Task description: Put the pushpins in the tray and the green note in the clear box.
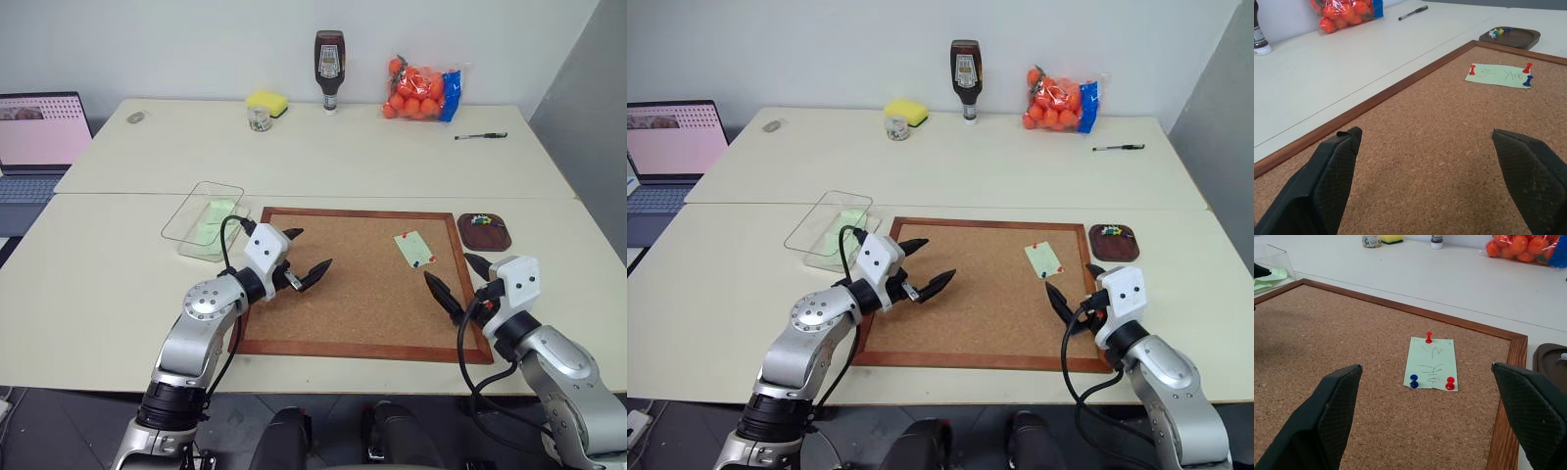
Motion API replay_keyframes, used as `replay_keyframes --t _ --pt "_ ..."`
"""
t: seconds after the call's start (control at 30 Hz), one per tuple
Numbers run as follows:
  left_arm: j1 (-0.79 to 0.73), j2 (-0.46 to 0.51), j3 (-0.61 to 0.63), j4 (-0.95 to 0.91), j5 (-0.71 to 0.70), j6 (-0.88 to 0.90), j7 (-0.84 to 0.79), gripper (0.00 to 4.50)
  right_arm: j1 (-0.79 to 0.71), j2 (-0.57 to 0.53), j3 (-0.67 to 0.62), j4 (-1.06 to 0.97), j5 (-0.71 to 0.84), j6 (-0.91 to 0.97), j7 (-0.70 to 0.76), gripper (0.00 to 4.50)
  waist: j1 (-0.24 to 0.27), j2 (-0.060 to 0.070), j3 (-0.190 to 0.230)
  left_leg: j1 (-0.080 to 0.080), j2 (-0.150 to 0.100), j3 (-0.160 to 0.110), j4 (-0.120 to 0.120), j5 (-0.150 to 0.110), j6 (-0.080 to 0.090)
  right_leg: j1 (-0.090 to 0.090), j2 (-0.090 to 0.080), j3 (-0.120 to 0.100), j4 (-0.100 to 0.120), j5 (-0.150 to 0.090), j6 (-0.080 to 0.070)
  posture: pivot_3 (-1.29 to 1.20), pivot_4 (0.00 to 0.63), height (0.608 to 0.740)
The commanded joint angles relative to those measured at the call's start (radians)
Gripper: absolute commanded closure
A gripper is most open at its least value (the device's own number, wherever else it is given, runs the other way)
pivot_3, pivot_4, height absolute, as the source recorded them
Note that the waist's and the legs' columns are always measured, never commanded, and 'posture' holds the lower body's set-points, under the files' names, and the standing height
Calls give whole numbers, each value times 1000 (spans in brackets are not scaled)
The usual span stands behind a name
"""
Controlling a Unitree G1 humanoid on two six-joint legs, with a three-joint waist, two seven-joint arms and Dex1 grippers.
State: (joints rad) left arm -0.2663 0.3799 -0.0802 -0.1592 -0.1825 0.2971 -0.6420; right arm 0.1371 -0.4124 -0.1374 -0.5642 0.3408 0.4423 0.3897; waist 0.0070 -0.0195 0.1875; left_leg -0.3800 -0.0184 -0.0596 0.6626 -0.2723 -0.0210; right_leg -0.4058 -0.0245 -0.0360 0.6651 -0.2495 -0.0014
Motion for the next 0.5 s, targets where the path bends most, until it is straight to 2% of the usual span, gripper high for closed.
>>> replay_keyframes --t 0.03,0.5 --pt "-14 0 14 -32 -23 -9 -5 0 0 6 -9 -41 11 -14 -3 16 0 0 0 0 0 0 0 0 0 0 0 0 0 0 0 0 150 740" --pt "-23 9 1 -37 -30 10 -11 0 1 14 0 -45 1 -17 -10 16 0 0 0 0 0 0 0 0 0 0 0 0 0 0 0 0 150 740"
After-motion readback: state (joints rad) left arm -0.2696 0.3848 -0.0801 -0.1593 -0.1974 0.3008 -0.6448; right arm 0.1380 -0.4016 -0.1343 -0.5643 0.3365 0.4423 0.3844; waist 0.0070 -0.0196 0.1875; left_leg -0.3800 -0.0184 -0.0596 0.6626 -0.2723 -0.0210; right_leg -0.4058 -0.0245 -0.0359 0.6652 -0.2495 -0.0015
